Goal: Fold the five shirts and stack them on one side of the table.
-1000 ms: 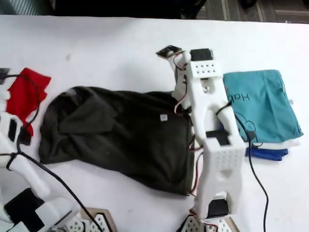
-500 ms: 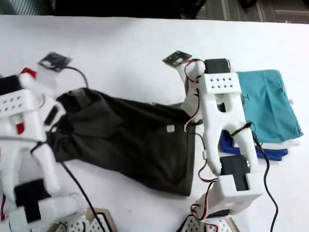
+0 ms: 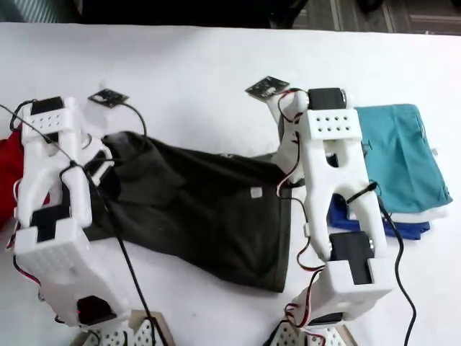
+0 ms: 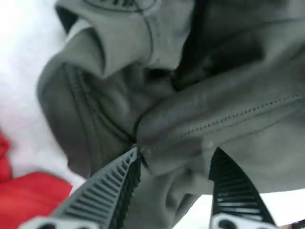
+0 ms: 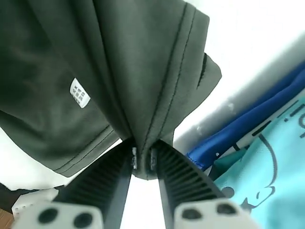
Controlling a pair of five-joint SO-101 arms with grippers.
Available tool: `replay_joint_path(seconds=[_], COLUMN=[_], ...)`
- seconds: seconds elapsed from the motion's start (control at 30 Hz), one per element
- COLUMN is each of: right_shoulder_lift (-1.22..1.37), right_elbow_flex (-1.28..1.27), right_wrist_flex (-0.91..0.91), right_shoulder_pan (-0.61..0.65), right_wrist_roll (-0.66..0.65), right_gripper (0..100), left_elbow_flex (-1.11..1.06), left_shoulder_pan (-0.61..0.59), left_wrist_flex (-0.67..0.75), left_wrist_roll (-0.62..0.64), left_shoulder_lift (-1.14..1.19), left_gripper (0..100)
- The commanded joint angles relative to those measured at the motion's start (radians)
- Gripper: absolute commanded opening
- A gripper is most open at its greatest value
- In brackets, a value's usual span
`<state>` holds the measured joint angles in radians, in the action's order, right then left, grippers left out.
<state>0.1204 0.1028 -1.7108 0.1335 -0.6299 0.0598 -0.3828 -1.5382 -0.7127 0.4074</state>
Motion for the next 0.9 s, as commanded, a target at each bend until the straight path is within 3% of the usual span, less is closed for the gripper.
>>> replay_joint_path(seconds=[0.0,0.13,0.3,0.57,0.87], right_shoulder_lift=[-0.051,-0.059,-0.059,-0.061,-0.314], right_elbow_flex=[0.005,0.005,0.008,0.011,0.044], right_wrist_flex=[-0.007,-0.007,-0.007,-0.007,-0.007], right_shoulder_pan=[-0.008,-0.008,-0.008,-0.008,-0.004], right_wrist_roll=[-0.006,-0.006,-0.006,-0.003,-0.008], right_gripper=[1.9,1.9,1.9,1.9,1.9], left_elbow_flex=[0.040,0.046,0.046,0.037,0.048], left_shoulder_pan=[0.013,0.047,0.082,0.079,0.076], left_wrist_flex=[-0.031,-0.098,-0.186,-0.199,-0.147], left_wrist_roll=[-0.009,-0.012,-0.011,-0.006,0.181], left_shoulder_lift=[0.031,0.024,-0.101,-0.381,-0.651], left_gripper=[19,1,2,2,2])
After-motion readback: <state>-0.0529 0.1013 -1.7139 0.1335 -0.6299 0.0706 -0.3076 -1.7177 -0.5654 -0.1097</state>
